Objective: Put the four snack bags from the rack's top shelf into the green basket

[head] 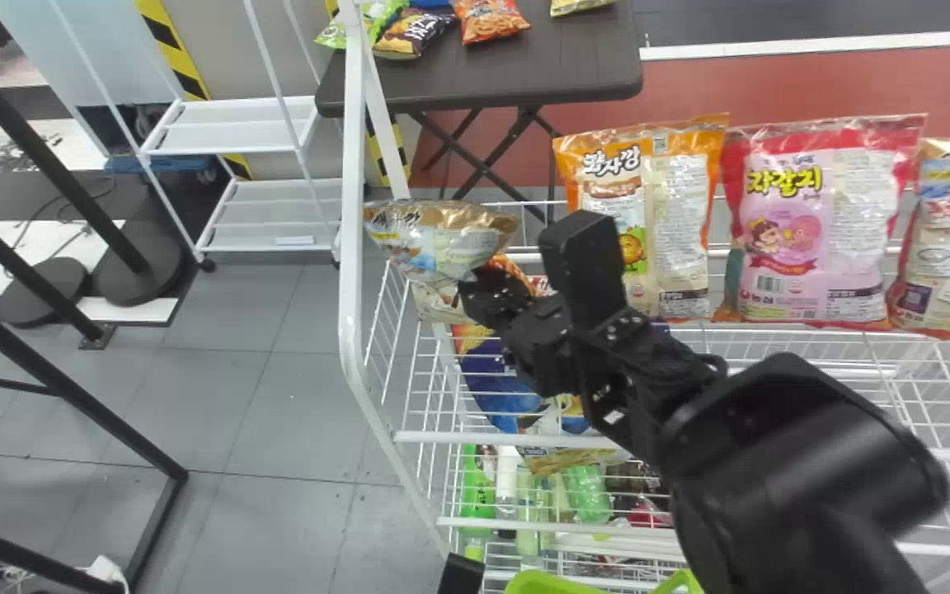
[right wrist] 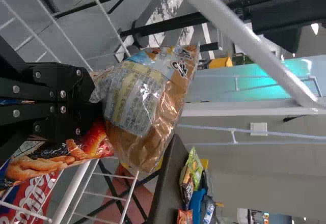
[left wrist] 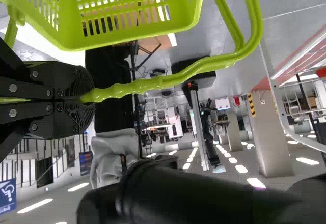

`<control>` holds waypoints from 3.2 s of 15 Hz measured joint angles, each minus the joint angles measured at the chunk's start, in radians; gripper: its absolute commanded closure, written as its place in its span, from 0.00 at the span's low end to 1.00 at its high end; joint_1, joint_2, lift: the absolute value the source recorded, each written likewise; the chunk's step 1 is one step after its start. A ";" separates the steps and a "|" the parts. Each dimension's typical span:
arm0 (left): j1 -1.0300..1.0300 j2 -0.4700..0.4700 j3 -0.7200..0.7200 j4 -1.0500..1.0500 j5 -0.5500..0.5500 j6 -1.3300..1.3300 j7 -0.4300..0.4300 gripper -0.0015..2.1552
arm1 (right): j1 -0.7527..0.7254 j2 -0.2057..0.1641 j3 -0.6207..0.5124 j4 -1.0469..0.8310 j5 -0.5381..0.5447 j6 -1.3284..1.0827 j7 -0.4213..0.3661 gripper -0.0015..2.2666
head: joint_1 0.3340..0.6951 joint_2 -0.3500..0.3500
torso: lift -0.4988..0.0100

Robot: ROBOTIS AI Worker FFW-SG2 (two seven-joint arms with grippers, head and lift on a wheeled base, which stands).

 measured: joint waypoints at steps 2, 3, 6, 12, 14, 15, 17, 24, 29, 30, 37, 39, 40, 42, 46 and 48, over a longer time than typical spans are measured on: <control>0.000 -0.005 0.021 -0.003 0.006 -0.005 0.003 0.99 | 0.089 0.000 -0.027 -0.167 0.007 0.084 -0.021 0.96 | 1.00 0.73 | 0.98; -0.001 -0.008 0.029 -0.005 0.009 -0.008 0.003 0.99 | 0.132 -0.009 -0.043 -0.244 0.013 0.117 -0.037 0.96 | 1.00 0.71 | 0.98; -0.001 -0.015 0.046 -0.011 0.021 -0.016 0.006 0.99 | 0.302 -0.076 -0.150 -0.510 0.011 0.245 -0.048 0.96 | 1.00 0.49 | 0.98; -0.001 -0.031 0.064 -0.015 0.022 -0.056 0.024 0.99 | 0.677 -0.194 -0.443 -0.928 -0.037 0.535 -0.064 0.96 | 1.00 0.00 | 0.98; 0.001 -0.039 0.071 -0.018 0.022 -0.071 0.030 0.99 | 0.775 -0.197 -0.517 -0.981 -0.048 0.606 -0.029 0.96 | 1.00 0.00 | 0.98; 0.004 -0.042 0.072 -0.023 0.021 -0.073 0.037 0.99 | 0.810 -0.194 -0.540 -0.994 -0.049 0.627 -0.005 0.96 | 1.00 0.00 | 0.98; 0.012 -0.044 0.074 -0.034 0.018 -0.082 0.046 0.99 | 0.849 -0.191 -0.582 -1.007 -0.073 0.736 0.051 0.96 | 1.00 0.00 | 0.98; 0.014 -0.057 0.062 -0.047 0.008 -0.097 0.054 0.99 | 0.844 -0.153 -0.605 -0.846 -0.245 0.847 0.130 0.96 | 1.00 0.00 | 0.98; 0.008 -0.060 0.044 -0.046 -0.004 -0.102 0.055 0.99 | 0.728 -0.134 -0.519 -0.711 -0.220 0.908 0.117 0.00 | 1.00 0.00 | 0.98; 0.007 -0.060 0.046 -0.046 -0.005 -0.103 0.056 0.99 | 0.720 -0.134 -0.511 -0.706 -0.208 0.911 0.118 0.00 | 1.00 0.00 | 0.98; -0.006 -0.064 0.050 -0.037 -0.005 -0.105 0.063 0.99 | 0.695 -0.131 -0.542 -0.697 -0.181 0.524 0.093 0.03 | 1.00 0.00 | 0.98; -0.008 -0.064 0.047 -0.034 -0.006 -0.105 0.067 0.99 | 0.629 -0.122 -0.505 -0.597 -0.167 0.242 0.014 0.03 | 1.00 0.00 | 0.98; -0.012 -0.063 0.045 -0.031 -0.006 -0.105 0.069 0.99 | 0.578 -0.119 -0.463 -0.527 -0.142 0.090 -0.049 0.03 | 1.00 0.00 | 0.98; -0.020 -0.060 0.040 -0.025 -0.008 -0.105 0.072 0.99 | 0.456 -0.106 -0.356 -0.384 -0.062 -0.140 -0.175 0.03 | 1.00 0.08 | 0.98; -0.033 -0.054 0.037 -0.005 -0.009 -0.104 0.064 0.99 | 0.188 -0.027 -0.191 -0.106 0.049 -0.241 -0.341 0.04 | 1.00 0.28 | 0.98; -0.036 -0.053 0.043 0.004 -0.007 -0.104 0.056 0.99 | 0.084 -0.003 -0.151 0.037 0.113 -0.268 -0.383 0.04 | 1.00 0.33 | 0.98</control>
